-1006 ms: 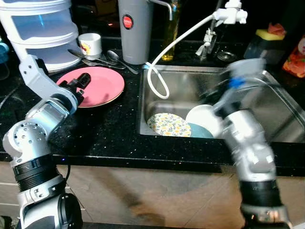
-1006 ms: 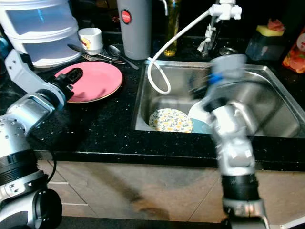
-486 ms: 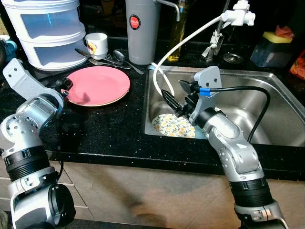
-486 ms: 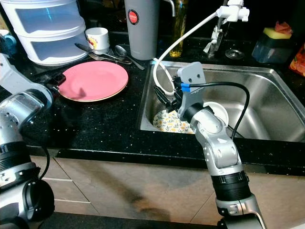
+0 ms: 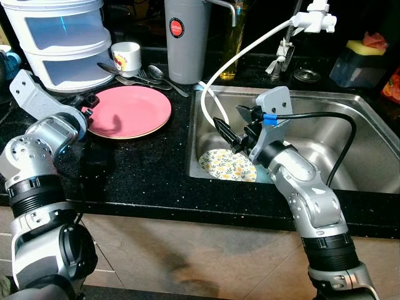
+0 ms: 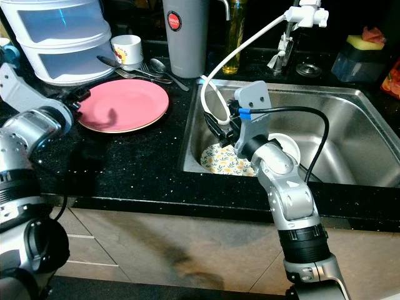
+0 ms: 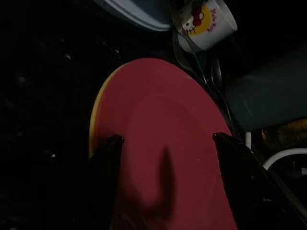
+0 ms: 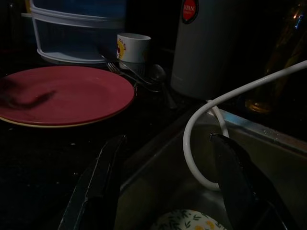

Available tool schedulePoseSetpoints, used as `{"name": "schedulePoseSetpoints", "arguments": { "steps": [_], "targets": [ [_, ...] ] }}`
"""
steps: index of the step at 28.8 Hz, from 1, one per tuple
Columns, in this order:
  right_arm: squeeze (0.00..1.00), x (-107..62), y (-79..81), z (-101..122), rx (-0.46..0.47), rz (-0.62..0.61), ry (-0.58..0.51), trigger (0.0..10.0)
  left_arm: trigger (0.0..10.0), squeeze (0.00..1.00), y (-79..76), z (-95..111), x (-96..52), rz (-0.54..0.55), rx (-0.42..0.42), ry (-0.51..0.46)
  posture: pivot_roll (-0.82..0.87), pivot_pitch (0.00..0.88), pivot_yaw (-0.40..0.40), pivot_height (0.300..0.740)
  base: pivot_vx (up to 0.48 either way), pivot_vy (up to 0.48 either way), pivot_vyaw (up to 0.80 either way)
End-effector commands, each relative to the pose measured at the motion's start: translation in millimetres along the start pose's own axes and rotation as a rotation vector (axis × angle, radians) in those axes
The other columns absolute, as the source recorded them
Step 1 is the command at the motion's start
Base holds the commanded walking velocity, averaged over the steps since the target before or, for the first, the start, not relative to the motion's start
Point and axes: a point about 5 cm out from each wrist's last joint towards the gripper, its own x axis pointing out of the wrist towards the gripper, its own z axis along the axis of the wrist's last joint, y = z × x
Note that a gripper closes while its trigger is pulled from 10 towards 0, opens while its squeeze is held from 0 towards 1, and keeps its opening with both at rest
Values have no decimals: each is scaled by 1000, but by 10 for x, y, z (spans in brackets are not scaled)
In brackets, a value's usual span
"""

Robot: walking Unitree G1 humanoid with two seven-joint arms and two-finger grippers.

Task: Kitchen organization

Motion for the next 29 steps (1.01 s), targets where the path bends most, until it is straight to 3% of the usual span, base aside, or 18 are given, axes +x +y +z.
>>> {"name": "schedulePoseSetpoints", "arguments": {
  "steps": [1, 5, 8, 10, 13, 14, 16, 24, 29],
  "targets": [
    [0, -16, -29, 22, 4, -19, -9, 10000, 10000, 0, 32, 10, 31, 23, 10, 10, 160, 49, 15, 740, 0, 0, 0],
    [0, -22, -50, 33, 6, -34, -14, 10000, 10000, 0, 91, -52, 86, 73, 1, 39, 155, 49, 16, 740, 0, 0, 0],
    [0, -40, -62, 32, 6, -37, -12, 10000, 10000, 0, 96, 34, 48, 111, 59, -24, 148, 52, 18, 740, 0, 0, 0],
    [0, -58, -73, 9, 5, -38, 1, 10000, 10000, 0, 67, 90, 23, 98, 54, -54, 155, 52, 15, 740, 0, 0, 0],
    [0, -115, -89, -128, -7, -30, 73, 10000, 10000, 0, 109, 171, 13, 118, 25, -85, 155, 52, 15, 740, 0, 0, 0],
    [0, -179, -125, -296, 19, -68, 143, 10000, 10000, 0, 156, 191, 14, 133, 1, -95, 155, 52, 15, 740, 0, 0, 0],
    [0, -243, -143, -416, 36, -96, 186, 10000, 10000, 0, 181, 184, 10, 137, -14, -92, 152, 54, 10, 740, 0, 0, 0],
    [0, -276, -146, -455, 94, -127, 178, 10000, 10000, 0, 290, 74, 29, 176, -8, -49, 142, 51, 19, 740, 0, 0, 0],
    [0, -259, -155, -435, 115, -119, 160, 10000, 10000, 0, 308, 115, 1, 166, -34, -61, 146, 44, 17, 740, 0, 0, 0]
  ]
}}
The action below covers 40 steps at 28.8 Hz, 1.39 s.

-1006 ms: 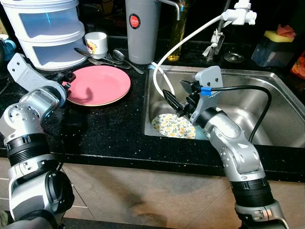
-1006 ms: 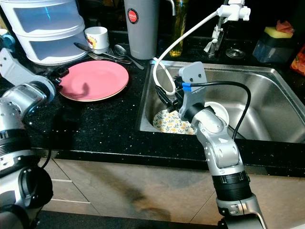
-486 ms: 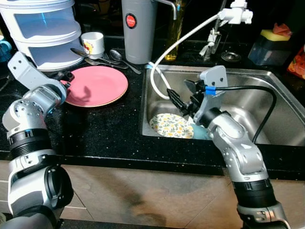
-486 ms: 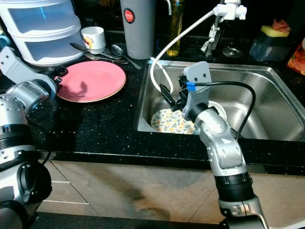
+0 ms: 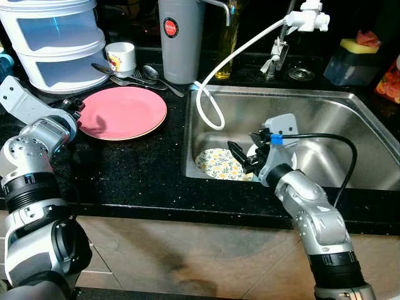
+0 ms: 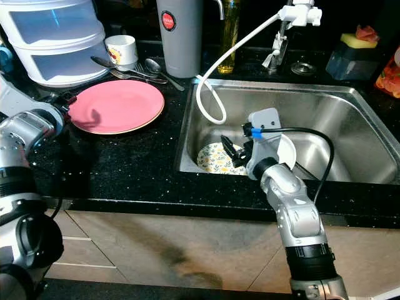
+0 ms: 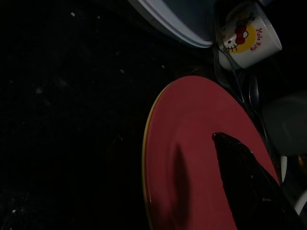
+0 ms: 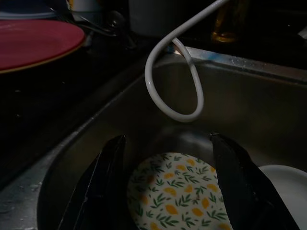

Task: Kitchen organization

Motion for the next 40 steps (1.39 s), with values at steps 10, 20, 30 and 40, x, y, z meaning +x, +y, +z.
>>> {"name": "schedulePoseSetpoints", "arguments": {
  "steps": [10, 20, 30, 40],
  "targets": [
    [0, 14, 68, 42, 40, 74, -28, 10000, 10000, 0, 56, -130, 34, -55, -25, 72, 144, 35, 13, 740, 0, 0, 0],
    [0, -72, 186, 33, 66, 195, -42, 10000, 10000, 0, 29, 2, 11, -49, 59, -58, 141, 37, 17, 740, 0, 0, 0],
    [0, -82, 224, 60, 100, 233, -64, 10000, 10000, 0, 41, -70, 39, -70, 19, -19, 143, 39, 17, 740, 0, 0, 0],
    [0, -96, 235, 134, 101, 249, -102, 10000, 10000, 0, -39, -109, 55, -126, 21, -8, 139, 46, 17, 740, 0, 0, 0]
  ]
}}
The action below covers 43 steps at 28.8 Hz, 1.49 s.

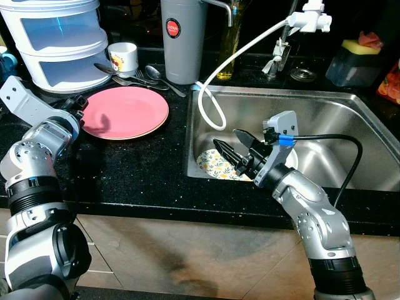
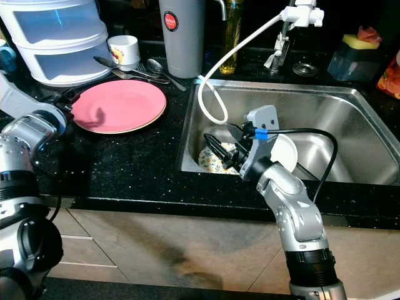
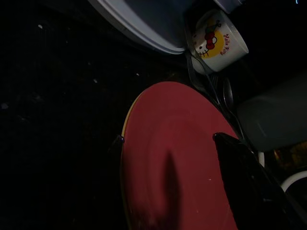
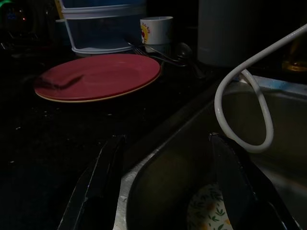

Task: Kitchen organization

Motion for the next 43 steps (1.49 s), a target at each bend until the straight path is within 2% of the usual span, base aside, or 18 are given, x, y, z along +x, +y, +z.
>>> {"name": "schedulePoseSetpoints", "arguments": {
  "steps": [1, 11, 12, 13, 14, 15, 16, 17, 22, 25, 28, 29, 30, 33, 34, 36, 37, 43],
  "targets": [
    [0, -17, 16, 4, 11, 8, -3, 10000, 10000, 0, -2, -68, 39, -8, -27, 32, 140, 47, 14, 740, 0, 0, 0],
    [0, -3, 5, 21, 9, 3, -8, 10000, 10000, 0, -22, -166, 189, 27, -95, 66, 139, 44, 9, 740, 0, 0, 0],
    [0, 0, 6, 24, 9, 2, -10, 10000, 9412, 0, -27, -188, 203, 39, -94, 79, 136, 44, 12, 740, 0, 0, 0],
    [0, 0, 6, 24, 9, 2, -10, 10000, 9412, 0, -27, -188, 203, 39, -94, 79, 136, 44, 12, 740, 0, 0, 0],
    [0, 2, 5, 27, 9, 0, -12, 10000, 6941, 0, -35, -207, 212, 45, -92, 90, 136, 44, 12, 740, 0, 0, 0],
    [0, 2, 4, 30, 9, -2, -14, 10000, 6000, 0, -39, -221, 219, 49, -89, 99, 136, 45, 15, 740, 0, 0, 0],
    [0, 0, 2, 32, 9, -6, -16, 10000, 3373, 0, -31, -237, 222, 62, -86, 110, 133, 45, 18, 740, 0, 0, 0],
    [0, -4, -4, 34, 10, -12, -17, 10000, 0, 0, -12, -254, 222, 75, -84, 118, 132, 46, 19, 740, 0, 0, 0],
    [0, -19, -22, 34, 13, -25, -19, 10000, 0, 0, 69, -260, 216, 123, -85, 118, 134, 47, 18, 740, 0, 0, 0],
    [0, -20, -27, 35, 12, -26, -19, 10000, 0, 0, 34, -191, 201, 108, -2, 74, 136, 48, 15, 740, 0, 0, 0],
    [0, -15, -36, 40, 12, -29, -21, 10000, 0, 0, -136, -43, 166, 25, 153, -40, 137, 49, 14, 740, 0, 0, 0],
    [0, -15, -36, 40, 12, -29, -21, 10000, 0, 0, -136, -43, 166, 25, 153, -40, 137, 49, 14, 740, 0, 0, 0],
    [0, -13, -40, 42, 12, -31, -22, 10000, 0, 0, -313, 89, 106, -70, 238, -156, 137, 49, 14, 740, 0, 0, 0],
    [0, -8, -40, 42, 13, -32, -23, 10000, 0, 0, -552, 239, -12, -210, 340, -295, 141, 49, 13, 740, 0, 0, 0],
    [0, -8, -40, 42, 13, -32, -23, 10000, 0, 0, -552, 239, -12, -210, 340, -295, 141, 49, 13, 740, 0, 0, 0],
    [0, -4, -39, 41, 14, -32, -23, 10000, 0, 0, -715, 307, -115, -317, 395, -349, 142, 48, 12, 740, 0, 0, 0],
    [0, -4, -39, 41, 14, -32, -23, 10000, 0, 0, -715, 307, -115, -317, 395, -349, 142, 48, 12, 740, 0, 0, 0],
    [0, -9, -48, 47, 14, -43, -26, 10000, 0, 0, -899, 354, -309, -489, 389, -383, 140, 50, 14, 740, 0, 0, 0]
  ]
}}
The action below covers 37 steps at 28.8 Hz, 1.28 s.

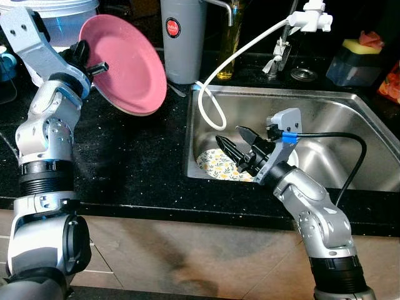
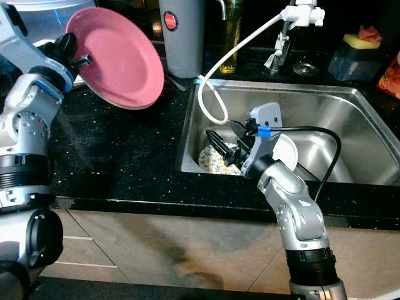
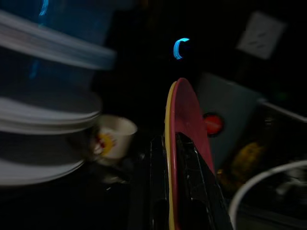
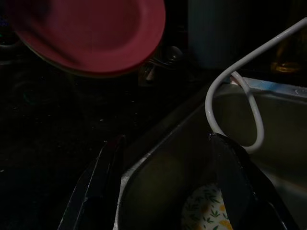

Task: Kitchen organization

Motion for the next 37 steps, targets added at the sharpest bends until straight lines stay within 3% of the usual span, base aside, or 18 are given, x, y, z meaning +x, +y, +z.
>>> {"name": "schedulePoseSetpoints", "arguments": {
  "steps": [1, 3, 4, 5, 6, 7, 8, 12, 14, 15, 17, 20, 25, 30, 36, 37],
  "targets": [
    [0, -13, -24, 18, 6, -14, -10, 10000, 0, 0, -66, 75, -35, -57, 6, -28, 142, 50, 13, 740, 0, 0, 0],
    [0, -15, -30, 17, 5, -16, -10, 10000, 0, 0, -95, 67, -56, -83, -3, -30, 142, 50, 13, 740, 0, 0, 0],
    [0, -17, -36, 19, 4, -18, -9, 10000, 4824, 0, -126, 65, -76, -110, -22, -32, 139, 50, 12, 740, 0, 0, 0],
    [0, -19, -40, 19, 3, -19, -9, 10000, 4824, 0, -157, 80, -99, -146, -86, -43, 139, 50, 12, 740, 0, 0, 0],
    [0, -21, -50, 25, 1, -24, -11, 10000, 10000, 0, -163, 142, -139, -197, -254, -61, 137, 46, 12, 740, 0, 0, 0],
    [0, -21, -50, 25, 1, -24, -11, 10000, 10000, 0, -163, 142, -139, -197, -254, -61, 137, 46, 12, 740, 0, 0, 0],
    [0, -21, -66, 32, -2, -35, -13, 10000, 10000, 0, -138, 128, -155, -205, -343, -40, 137, 46, 12, 740, 0, 0, 0],
    [0, -17, -103, 49, -2, -63, -22, 10000, 10000, 0, -131, -40, -138, -164, -357, 50, 140, 45, 10, 740, 0, 0, 0],
    [0, -10, -207, 117, -10, -145, -61, 10000, 10000, 0, -140, -311, -107, -96, -294, 184, 140, 42, 9, 740, 0, 0, 0],
    [0, -9, -273, 168, -10, -199, -88, 10000, 10000, 0, -169, -427, -101, -85, -308, 230, 140, 40, 9, 740, 0, 0, 0],
    [0, -44, -470, 349, -17, -349, -168, 10000, 10000, 0, -293, -718, -39, -73, -334, 335, 131, 42, 10, 740, 0, 0, 0],
    [0, -85, -536, 428, -62, -401, -179, 10000, 10000, 0, -389, -856, 27, -59, -379, 384, 111, 47, 16, 740, 0, 0, 0],
    [0, -183, -616, 490, -127, -471, -165, 10000, 10000, 0, -792, -1142, 174, -103, -484, 511, 80, 58, 28, 740, 0, 0, 0],
    [0, -232, -688, 442, -110, -568, -157, 10000, 10000, 0, -1168, -1341, 186, -209, -419, 612, 74, 75, 33, 740, 0, 0, 0],
    [0, -284, -776, 475, -125, -672, -172, 10000, 10000, 0, -1323, -1516, 132, -246, -316, 660, 64, 93, 47, 740, 0, 0, 0],
    [0, -287, -775, 480, -123, -672, -175, 10000, 10000, 1000, -1343, -1534, 123, -256, -316, 659, 62, 96, 48, 740, 0, 0, 0]
  ]
}}
